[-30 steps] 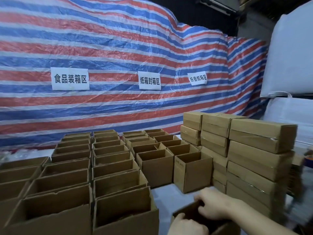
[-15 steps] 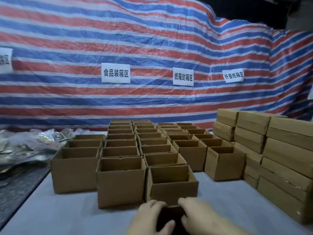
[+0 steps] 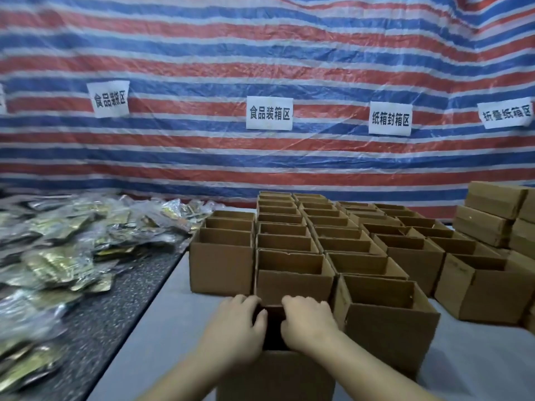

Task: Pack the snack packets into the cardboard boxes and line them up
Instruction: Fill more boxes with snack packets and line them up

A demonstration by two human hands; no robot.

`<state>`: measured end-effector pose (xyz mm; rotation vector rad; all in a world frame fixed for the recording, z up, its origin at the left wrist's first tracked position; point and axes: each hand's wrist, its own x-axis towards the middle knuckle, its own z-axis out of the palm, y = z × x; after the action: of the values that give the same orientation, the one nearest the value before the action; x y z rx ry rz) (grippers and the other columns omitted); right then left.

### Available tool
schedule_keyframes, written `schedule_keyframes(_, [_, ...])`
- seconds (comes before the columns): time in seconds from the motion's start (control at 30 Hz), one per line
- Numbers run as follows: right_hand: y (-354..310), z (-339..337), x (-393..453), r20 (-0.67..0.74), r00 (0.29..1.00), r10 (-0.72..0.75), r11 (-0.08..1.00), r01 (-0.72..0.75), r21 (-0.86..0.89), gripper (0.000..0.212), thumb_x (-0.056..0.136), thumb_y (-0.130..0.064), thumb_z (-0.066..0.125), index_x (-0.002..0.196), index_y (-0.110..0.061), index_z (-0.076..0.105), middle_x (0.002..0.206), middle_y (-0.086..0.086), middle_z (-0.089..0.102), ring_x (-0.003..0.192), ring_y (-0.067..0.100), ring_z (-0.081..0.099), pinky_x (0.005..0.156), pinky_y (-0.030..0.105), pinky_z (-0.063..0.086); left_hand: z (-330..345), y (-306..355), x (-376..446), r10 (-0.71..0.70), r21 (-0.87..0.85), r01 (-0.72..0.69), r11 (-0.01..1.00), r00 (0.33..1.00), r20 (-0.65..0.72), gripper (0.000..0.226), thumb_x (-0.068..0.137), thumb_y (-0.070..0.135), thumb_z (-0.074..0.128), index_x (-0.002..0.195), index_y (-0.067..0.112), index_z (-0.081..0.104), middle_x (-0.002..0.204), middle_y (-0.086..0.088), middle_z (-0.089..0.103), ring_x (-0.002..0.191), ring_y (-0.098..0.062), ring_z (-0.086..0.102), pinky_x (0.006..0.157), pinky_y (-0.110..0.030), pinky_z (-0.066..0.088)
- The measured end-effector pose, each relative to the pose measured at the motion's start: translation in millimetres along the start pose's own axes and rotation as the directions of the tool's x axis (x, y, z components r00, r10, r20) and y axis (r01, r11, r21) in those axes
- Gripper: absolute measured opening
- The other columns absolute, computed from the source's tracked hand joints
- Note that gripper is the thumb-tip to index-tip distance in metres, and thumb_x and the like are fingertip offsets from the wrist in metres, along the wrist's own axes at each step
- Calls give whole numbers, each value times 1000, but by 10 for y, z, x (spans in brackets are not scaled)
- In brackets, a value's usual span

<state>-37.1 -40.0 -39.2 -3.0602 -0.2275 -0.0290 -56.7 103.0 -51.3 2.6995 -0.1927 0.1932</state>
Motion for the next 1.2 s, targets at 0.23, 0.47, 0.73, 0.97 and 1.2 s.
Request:
schedule_keyframes(0.23, [56,-160,21,34,999,-40,985,33,169,3,97,-31,57,94,-30,58,90,-7,62,85,11,61,86,34,55,-4,-2,12,-2,22,3,1000,999,-35,39,100,48,32,118,24,57,116,-3,57,109,-21,46,94,-37,42])
schedule_keyframes(0.47, [107,-281,48,36,989,-146,987,143,75,16,94,-38,62,109,-32,62,99,-11,60,89,7,59,83,28,56,-33,-9,78,0,-181,-9,983,999,-52,55,97,57,29,134,24,52,133,-1,53,127,-22,42,107,-42,38])
schedule_keyframes(0.73, [-66,-480,334,-149,968,-204,967,223,126,25,95,-41,60,118,-35,61,106,-16,57,93,1,56,68,14,44,-508,-980,916,-178,-253,116,960,955,-237,42,98,40,42,123,11,60,120,-8,62,112,-25,58,94,-38,48])
schedule_keyframes(0.97, [-387,-680,1166,-215,924,-317,932,345,108,16,97,-37,58,112,-31,63,101,-13,59,90,3,57,73,19,52,-492,-2437,1690,-412,202,442,874,894,-174,21,97,25,41,107,9,50,115,-14,54,105,-32,52,79,-41,45])
schedule_keyframes(1.2, [-548,-625,1734,-219,868,-445,881,468,70,18,96,-43,54,109,-34,63,100,-16,59,93,3,57,82,25,53,-416,-3298,2045,-510,523,536,663,835,-208,33,91,22,58,121,9,49,121,-13,53,111,-30,52,85,-39,46])
